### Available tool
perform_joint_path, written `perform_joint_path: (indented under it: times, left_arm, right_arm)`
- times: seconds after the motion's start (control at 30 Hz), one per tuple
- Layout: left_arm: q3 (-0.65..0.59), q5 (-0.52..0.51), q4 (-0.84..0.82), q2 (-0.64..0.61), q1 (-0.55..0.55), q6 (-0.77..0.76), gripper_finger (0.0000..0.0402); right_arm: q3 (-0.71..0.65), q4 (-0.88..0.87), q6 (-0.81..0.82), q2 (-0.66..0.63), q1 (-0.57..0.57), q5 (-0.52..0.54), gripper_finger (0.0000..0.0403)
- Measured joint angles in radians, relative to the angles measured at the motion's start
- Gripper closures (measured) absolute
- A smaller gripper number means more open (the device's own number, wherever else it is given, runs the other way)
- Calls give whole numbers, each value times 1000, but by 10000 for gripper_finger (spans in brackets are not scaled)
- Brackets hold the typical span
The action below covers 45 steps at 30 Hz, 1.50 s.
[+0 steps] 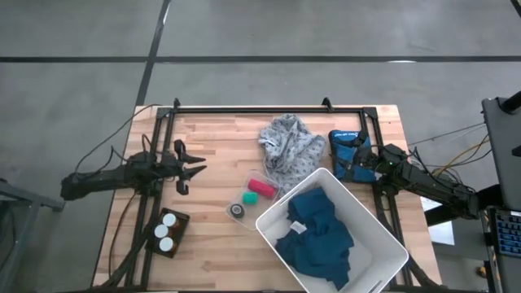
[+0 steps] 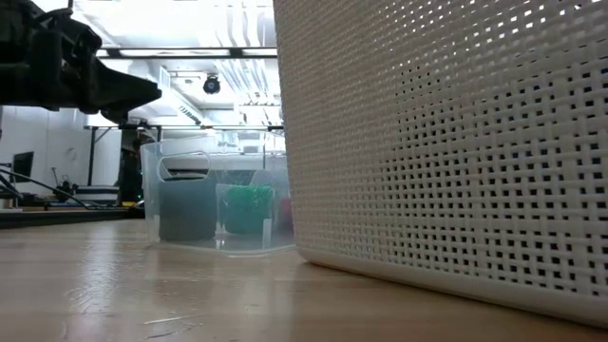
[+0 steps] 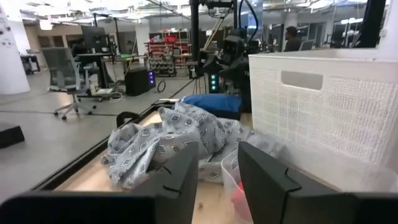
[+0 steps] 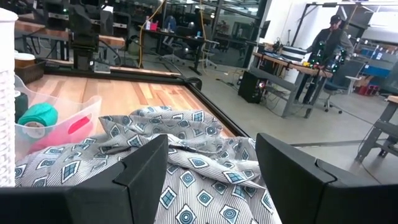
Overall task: Pick & Place Medicine items
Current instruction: Put the gray patient gown into the white bin
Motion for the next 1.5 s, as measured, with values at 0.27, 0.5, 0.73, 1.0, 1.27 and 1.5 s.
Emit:
perform_joint_path:
  times: [0.27,0.5,0.73,1.0,1.27,1.5]
  left_arm:
    - [0,1,0,1,0,36,284]
    - [0,3,0,1,0,34,284]
    - [0,3,0,1,0,34,284]
    - [0,3,0,1,0,34,284]
    - [0,3,0,1,0,34,284]
    - [0,3,-1,1,0,34,284]
  right_arm:
    - [0,0,1,0,0,0,163]
    - [0,0,-1,0,0,0,163]
    - [0,0,0,0,0,0,163]
    - [0,0,1,0,0,0,163]
    - [0,0,-1,0,0,0,163]
    - [0,0,-12,0,1,0,163]
